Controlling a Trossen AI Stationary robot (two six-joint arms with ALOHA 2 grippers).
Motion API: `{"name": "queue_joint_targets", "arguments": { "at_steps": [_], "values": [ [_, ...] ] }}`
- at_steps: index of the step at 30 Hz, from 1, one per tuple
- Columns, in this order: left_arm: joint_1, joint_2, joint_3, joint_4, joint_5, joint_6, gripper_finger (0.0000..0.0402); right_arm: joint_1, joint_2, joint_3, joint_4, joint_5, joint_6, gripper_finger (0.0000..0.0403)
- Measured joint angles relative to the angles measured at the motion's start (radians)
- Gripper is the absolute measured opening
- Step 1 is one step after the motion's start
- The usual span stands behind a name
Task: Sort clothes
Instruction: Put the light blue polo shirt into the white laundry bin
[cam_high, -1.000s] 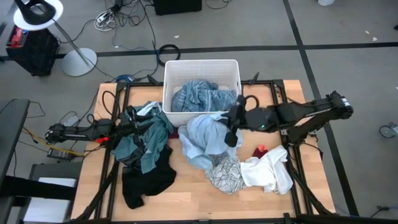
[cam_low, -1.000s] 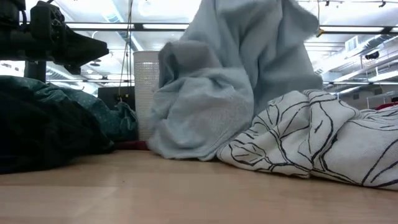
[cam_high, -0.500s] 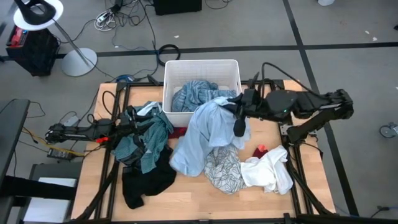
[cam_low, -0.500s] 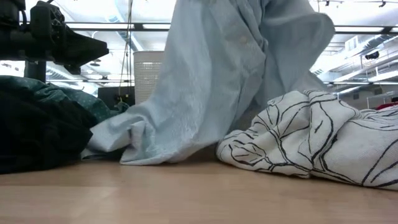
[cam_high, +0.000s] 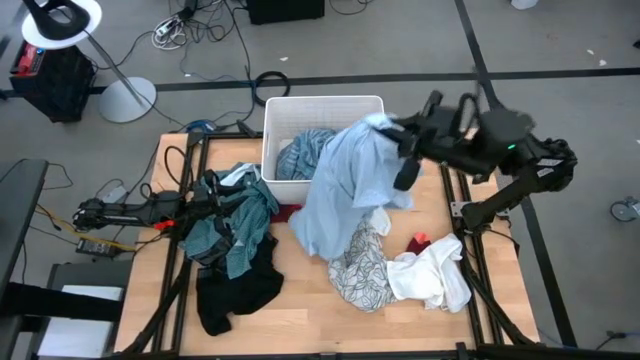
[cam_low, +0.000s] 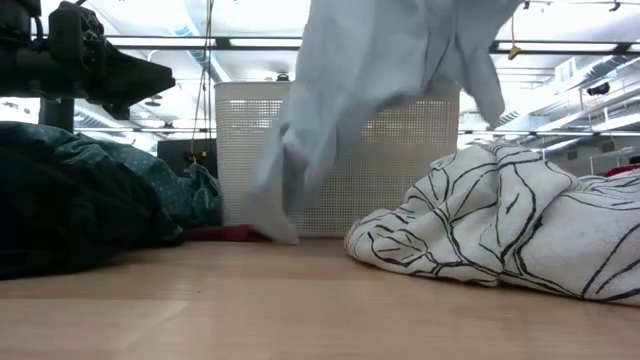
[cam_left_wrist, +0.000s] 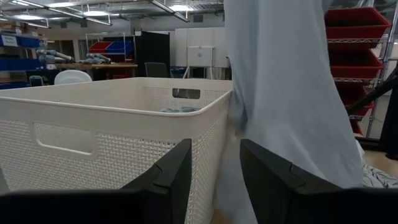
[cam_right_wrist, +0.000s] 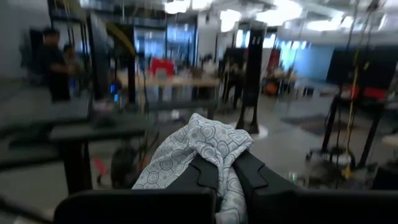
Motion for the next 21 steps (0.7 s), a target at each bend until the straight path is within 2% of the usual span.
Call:
{"name": "queue_joint_targets", "arguments": {
  "at_steps": [8, 14, 17, 21],
  "values": [
    [0.0, 0.0, 0.0, 0.0, 0.0, 0.0, 0.0142, -0.02, 0.001, 0.072, 0.221, 0.027, -0.181, 0.0008],
    [0.0, 0.0, 0.0, 0.0, 0.0, 0.0, 0.0142, -0.101, 0.004, 0.077, 0.382, 0.022, -0.255, 0.0008],
    [0.0, 0.0, 0.0, 0.0, 0.0, 0.0, 0.0142, -0.159, 0.018, 0.077, 0.429, -0.029, -0.253, 0.0008],
    [0.0, 0.0, 0.0, 0.0, 0.0, 0.0, 0.0142, -0.23, 0.064, 0.077, 0.56, -0.16, -0.239, 0.0008]
  ]
}}
